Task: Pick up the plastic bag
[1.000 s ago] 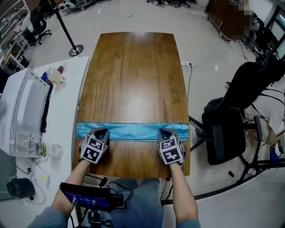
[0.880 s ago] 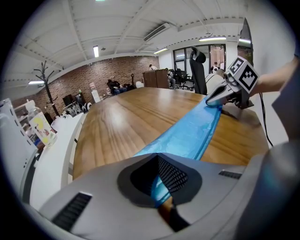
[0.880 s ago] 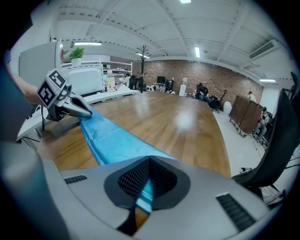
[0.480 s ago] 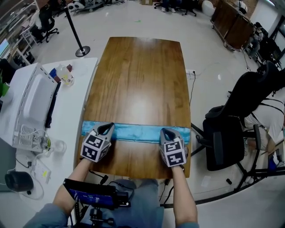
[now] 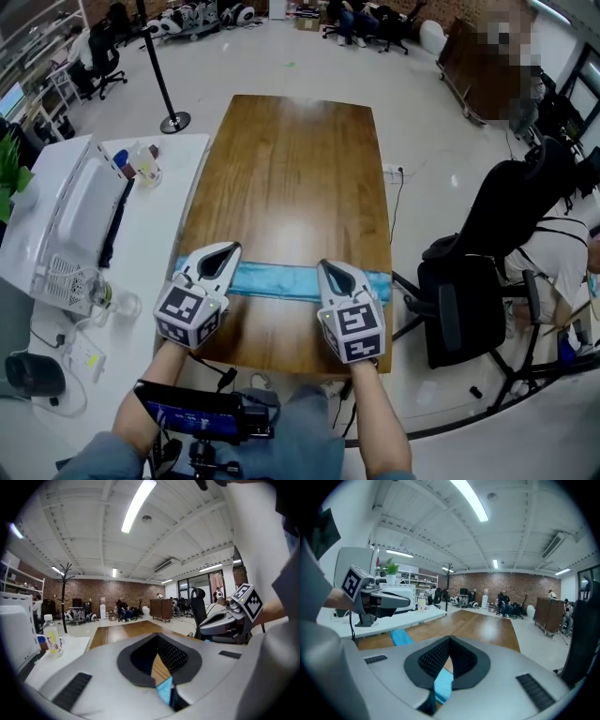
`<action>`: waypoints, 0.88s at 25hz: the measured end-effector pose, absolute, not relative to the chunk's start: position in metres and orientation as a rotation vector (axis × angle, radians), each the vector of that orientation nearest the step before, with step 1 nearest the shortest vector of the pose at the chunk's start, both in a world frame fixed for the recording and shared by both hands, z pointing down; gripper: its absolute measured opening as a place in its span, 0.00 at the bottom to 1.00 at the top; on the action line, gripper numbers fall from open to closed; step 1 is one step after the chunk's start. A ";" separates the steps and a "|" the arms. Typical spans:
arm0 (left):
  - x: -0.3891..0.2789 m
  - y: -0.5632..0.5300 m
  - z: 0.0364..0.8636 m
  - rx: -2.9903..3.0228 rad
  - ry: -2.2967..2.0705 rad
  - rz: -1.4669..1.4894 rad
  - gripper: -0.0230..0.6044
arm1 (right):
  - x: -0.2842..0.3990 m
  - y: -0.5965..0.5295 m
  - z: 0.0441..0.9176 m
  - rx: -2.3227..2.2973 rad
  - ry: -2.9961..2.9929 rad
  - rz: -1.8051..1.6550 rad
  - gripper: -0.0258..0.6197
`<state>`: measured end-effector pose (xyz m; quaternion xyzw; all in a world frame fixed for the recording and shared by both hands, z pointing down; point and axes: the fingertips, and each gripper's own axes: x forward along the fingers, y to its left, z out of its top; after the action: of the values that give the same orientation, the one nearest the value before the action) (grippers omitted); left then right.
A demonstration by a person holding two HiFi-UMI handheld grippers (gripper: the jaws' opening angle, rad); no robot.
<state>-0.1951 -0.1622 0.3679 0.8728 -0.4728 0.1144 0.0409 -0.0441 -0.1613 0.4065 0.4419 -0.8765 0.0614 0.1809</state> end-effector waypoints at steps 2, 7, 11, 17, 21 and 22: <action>-0.194 -0.153 0.344 2.696 -1.468 0.263 0.05 | -0.057 -0.155 0.384 1.234 -2.540 0.147 0.05; -0.199 -0.130 0.305 2.772 -1.492 0.097 0.05 | -0.091 -0.135 0.332 1.199 -2.671 0.029 0.05; -0.201 -0.118 0.284 2.815 -1.498 0.013 0.05 | -0.111 -0.117 0.295 1.183 -2.782 -0.035 0.05; -0.194 -0.100 0.265 2.881 -1.504 -0.065 0.05 | -0.120 -0.092 0.260 1.190 -2.911 -0.150 0.05; -0.181 -0.090 0.253 2.908 -1.464 -0.091 0.05 | -0.123 -0.078 0.246 1.201 -2.973 -0.180 0.05; -0.179 -0.089 0.252 2.911 -1.458 -0.090 0.05 | -0.123 -0.076 0.243 1.206 -2.984 -0.185 0.05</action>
<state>-0.1786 -0.0889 0.2515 0.8923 -0.4469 -0.0275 -0.0576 -0.1226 -0.0759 0.2434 0.3736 -0.9249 -0.0573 -0.0411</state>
